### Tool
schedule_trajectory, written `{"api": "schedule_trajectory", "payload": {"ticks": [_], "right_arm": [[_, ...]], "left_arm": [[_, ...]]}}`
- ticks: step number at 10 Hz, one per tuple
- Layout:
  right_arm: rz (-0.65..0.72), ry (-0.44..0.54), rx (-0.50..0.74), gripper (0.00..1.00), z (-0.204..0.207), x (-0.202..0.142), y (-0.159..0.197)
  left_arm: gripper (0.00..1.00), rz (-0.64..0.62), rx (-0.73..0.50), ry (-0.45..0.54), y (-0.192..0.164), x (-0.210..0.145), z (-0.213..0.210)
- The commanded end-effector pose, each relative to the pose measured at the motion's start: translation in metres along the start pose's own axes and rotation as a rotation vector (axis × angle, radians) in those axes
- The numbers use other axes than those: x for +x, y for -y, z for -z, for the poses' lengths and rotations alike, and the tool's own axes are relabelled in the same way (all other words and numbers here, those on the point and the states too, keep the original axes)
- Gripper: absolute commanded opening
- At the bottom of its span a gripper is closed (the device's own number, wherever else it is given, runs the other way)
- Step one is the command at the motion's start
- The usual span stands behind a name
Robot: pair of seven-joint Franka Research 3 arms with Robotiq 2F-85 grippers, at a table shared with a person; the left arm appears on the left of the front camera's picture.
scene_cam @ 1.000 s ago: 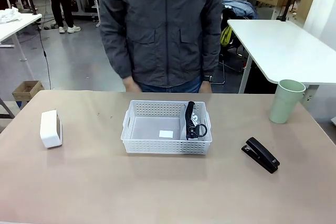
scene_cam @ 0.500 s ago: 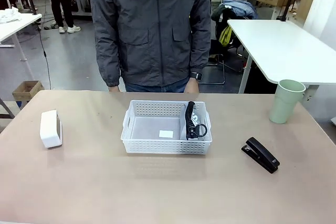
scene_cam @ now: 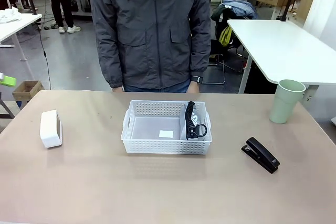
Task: Efficiently arrange items inside the basket to fit them all.
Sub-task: Pick up the Digital clock and place it inside the Organizing basket.
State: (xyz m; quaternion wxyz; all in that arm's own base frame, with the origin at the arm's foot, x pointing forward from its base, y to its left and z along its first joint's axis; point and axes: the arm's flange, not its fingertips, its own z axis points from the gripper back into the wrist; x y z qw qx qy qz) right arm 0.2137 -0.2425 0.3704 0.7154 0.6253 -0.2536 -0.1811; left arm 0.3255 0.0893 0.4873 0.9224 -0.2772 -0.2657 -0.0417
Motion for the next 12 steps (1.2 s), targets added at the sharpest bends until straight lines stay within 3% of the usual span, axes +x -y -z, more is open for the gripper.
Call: {"api": "schedule_trajectory", "payload": {"ticks": [1, 4, 6, 8, 12], "right_arm": [[-0.029, 0.012, 0.016, 1.00, 0.000, 0.002, -0.001], [-0.029, 0.012, 0.016, 1.00, 0.000, 0.002, -0.001], [-0.029, 0.012, 0.016, 1.00, 0.000, 0.002, -0.001], [-0.029, 0.012, 0.016, 1.00, 0.000, 0.002, -0.001], [-0.029, 0.012, 0.016, 1.00, 0.000, 0.002, -0.001]], "left_arm": [[1.00, 0.038, 0.146, -0.157, 0.029, -0.011, 0.040], [1.00, 0.024, 0.386, -0.312, 0.043, 0.008, 0.086], [1.00, -0.026, 0.513, -0.263, 0.034, 0.016, 0.118], [1.00, -0.004, 0.581, -0.362, 0.027, 0.009, 0.129], [1.00, -0.001, 0.528, -0.303, 0.028, 0.004, 0.128]]}}
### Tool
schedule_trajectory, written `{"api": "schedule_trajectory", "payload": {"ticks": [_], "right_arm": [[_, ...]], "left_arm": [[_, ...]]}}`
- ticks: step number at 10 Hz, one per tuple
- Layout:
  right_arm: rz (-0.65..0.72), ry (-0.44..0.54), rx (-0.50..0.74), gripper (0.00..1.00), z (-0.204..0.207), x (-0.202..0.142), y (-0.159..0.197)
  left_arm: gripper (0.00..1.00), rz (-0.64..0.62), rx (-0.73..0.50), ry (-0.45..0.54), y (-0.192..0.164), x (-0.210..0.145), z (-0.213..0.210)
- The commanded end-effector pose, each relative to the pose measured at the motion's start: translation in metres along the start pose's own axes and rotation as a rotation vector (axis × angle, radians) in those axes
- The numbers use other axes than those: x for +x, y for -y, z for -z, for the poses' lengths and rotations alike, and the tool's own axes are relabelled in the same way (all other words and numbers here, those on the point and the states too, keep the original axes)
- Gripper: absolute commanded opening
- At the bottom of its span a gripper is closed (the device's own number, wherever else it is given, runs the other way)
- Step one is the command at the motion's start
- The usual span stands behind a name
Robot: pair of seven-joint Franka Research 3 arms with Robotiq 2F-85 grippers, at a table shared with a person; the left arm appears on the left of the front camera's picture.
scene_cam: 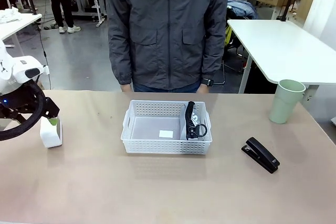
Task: Efficiently arrange items inside the basket to fit them all.
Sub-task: Pick up the Digital clock and place it inside the Organizing basket.
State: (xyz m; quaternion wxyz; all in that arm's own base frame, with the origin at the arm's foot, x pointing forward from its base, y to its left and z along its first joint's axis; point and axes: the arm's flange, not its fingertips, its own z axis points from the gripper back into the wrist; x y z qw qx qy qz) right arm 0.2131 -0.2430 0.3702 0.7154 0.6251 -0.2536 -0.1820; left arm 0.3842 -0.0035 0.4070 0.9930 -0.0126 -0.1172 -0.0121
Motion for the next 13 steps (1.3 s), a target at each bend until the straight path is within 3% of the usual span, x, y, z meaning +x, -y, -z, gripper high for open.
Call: {"api": "schedule_trajectory", "payload": {"ticks": [1, 3, 5, 8, 11, 13], "right_arm": [[-0.031, 0.010, 0.017, 1.00, 0.001, 0.003, -0.001], [-0.031, 0.010, 0.017, 1.00, 0.001, 0.003, -0.001], [-0.031, 0.010, 0.017, 1.00, 0.001, 0.003, -0.001], [-0.031, 0.010, 0.017, 1.00, 0.001, 0.003, -0.001], [-0.031, 0.010, 0.017, 1.00, 0.001, 0.003, -0.001], [-0.031, 0.010, 0.017, 1.00, 0.001, 0.003, -0.001]], "left_arm": [[1.00, -0.002, -0.012, 0.019, -0.001, -0.001, -0.006], [1.00, 0.000, 0.002, 0.003, 0.000, 0.000, -0.001], [1.00, -0.024, 0.067, -0.104, 0.006, 0.008, 0.013], [1.00, -0.144, 0.030, -0.155, 0.005, 0.025, 0.025], [1.00, -0.337, -0.090, -0.149, -0.002, 0.038, 0.034], [1.00, -0.349, -0.080, -0.176, -0.003, 0.038, 0.036]]}}
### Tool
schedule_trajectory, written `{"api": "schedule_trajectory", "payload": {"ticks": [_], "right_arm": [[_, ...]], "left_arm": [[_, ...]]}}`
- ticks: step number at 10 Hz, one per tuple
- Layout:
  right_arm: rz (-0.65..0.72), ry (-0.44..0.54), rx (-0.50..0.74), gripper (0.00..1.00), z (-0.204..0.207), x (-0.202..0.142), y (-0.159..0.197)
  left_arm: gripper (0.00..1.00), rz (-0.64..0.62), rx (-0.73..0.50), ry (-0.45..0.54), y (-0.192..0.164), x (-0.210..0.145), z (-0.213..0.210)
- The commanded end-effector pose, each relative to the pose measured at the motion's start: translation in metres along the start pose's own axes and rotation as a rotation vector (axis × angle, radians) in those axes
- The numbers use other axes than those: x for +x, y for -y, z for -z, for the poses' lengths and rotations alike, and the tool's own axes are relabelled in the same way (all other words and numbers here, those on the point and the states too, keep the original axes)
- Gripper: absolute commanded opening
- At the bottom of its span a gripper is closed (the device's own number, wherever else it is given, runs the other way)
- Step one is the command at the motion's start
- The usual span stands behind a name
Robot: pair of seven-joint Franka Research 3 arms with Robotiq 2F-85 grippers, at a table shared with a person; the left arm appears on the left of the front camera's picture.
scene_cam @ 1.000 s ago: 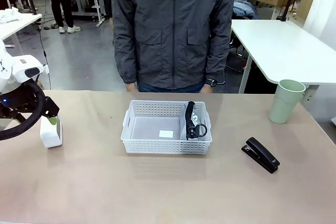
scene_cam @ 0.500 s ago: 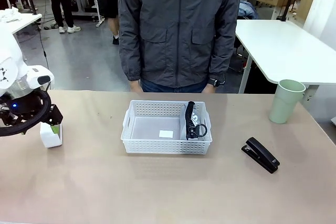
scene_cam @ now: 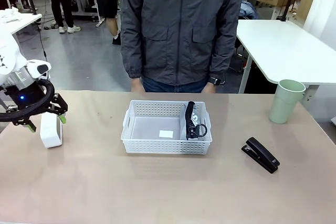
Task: Efficiently arrange items inside the basket to fit them all.
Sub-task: Pick up the Digital clock and place it inside the Organizing basket.
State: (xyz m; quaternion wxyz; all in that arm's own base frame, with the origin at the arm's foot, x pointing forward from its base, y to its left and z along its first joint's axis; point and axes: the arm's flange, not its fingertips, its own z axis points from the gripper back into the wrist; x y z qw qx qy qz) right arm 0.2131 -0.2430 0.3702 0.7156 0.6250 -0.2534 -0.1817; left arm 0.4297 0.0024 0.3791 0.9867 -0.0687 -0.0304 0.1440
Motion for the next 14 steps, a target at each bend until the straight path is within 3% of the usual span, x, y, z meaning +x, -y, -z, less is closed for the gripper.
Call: {"api": "schedule_trajectory", "payload": {"ticks": [1, 5, 7, 10, 14], "right_arm": [[-0.030, 0.011, 0.017, 1.00, 0.001, 0.003, -0.001], [-0.030, 0.011, 0.017, 1.00, 0.001, 0.003, -0.001], [-0.030, 0.011, 0.017, 1.00, 0.001, 0.003, -0.001], [-0.030, 0.011, 0.017, 1.00, 0.001, 0.003, -0.001], [-0.030, 0.011, 0.017, 1.00, 0.001, 0.003, -0.001]], "left_arm": [[1.00, -0.023, -0.002, -0.011, 0.004, -0.001, 0.000], [1.00, -0.044, 0.031, -0.009, 0.003, 0.001, 0.005], [1.00, -0.137, 0.090, 0.001, 0.002, 0.011, 0.025], [1.00, -0.147, 0.110, -0.104, -0.002, 0.021, 0.062], [1.00, -0.153, 0.092, -0.095, -0.009, 0.019, 0.058]]}}
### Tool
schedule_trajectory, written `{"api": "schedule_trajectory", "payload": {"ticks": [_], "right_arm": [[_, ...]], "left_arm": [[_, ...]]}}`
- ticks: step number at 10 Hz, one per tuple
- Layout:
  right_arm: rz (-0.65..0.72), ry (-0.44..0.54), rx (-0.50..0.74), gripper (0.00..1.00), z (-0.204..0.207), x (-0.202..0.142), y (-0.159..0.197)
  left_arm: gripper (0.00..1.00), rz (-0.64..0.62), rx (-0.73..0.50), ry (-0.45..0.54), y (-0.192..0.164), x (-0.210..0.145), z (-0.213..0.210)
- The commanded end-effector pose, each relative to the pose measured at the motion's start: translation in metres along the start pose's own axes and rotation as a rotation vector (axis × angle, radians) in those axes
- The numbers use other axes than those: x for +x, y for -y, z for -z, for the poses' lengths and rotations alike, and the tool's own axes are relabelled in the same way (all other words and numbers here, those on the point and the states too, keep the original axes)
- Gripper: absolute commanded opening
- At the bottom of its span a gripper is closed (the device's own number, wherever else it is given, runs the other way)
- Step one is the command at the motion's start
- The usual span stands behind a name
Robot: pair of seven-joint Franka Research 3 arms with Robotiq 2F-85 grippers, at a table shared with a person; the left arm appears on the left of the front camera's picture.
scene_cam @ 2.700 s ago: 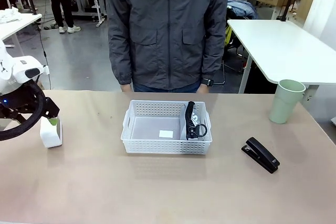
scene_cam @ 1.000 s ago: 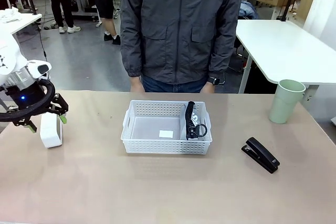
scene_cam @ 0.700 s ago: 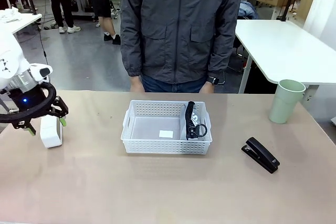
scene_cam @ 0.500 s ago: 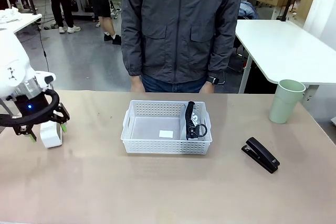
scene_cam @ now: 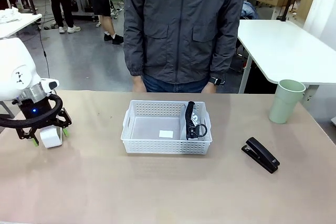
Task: Efficiently arrange items inside the basket to fit them all.
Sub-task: Pick up the Digital clock and place it inside the Organizing basket.
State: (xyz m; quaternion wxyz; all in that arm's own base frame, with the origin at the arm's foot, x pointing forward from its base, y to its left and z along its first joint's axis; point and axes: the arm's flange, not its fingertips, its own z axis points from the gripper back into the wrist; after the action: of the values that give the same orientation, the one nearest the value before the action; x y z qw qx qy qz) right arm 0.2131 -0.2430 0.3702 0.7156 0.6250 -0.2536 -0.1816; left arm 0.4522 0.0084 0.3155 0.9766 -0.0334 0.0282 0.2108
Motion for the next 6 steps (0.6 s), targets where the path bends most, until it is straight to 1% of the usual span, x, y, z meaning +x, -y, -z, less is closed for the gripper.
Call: {"api": "schedule_trajectory", "payload": {"ticks": [1, 3, 4, 5, 6], "right_arm": [[-0.030, 0.011, 0.017, 1.00, 0.0006, 0.0026, -0.0012], [-0.030, 0.011, 0.017, 1.00, 0.0006, 0.0026, -0.0012], [-0.030, 0.011, 0.017, 1.00, 0.0006, 0.0026, -0.0012], [-0.030, 0.011, 0.017, 1.00, 0.0006, 0.0026, -0.0012], [-0.030, 0.011, 0.017, 1.00, 0.0006, 0.0026, -0.0012]], "left_arm": [[1.00, -0.010, -0.001, 0.000, -0.0025, -0.0006, -0.0047], [1.00, -0.019, -0.002, -0.014, -0.0027, 0.0012, -0.0053], [0.64, -0.022, 0.001, -0.005, -0.0023, 0.0022, -0.0057], [0.40, -0.020, 0.003, 0.011, -0.0019, 0.0013, -0.0061], [0.04, -0.020, 0.006, 0.013, -0.0017, 0.0015, -0.0062]]}}
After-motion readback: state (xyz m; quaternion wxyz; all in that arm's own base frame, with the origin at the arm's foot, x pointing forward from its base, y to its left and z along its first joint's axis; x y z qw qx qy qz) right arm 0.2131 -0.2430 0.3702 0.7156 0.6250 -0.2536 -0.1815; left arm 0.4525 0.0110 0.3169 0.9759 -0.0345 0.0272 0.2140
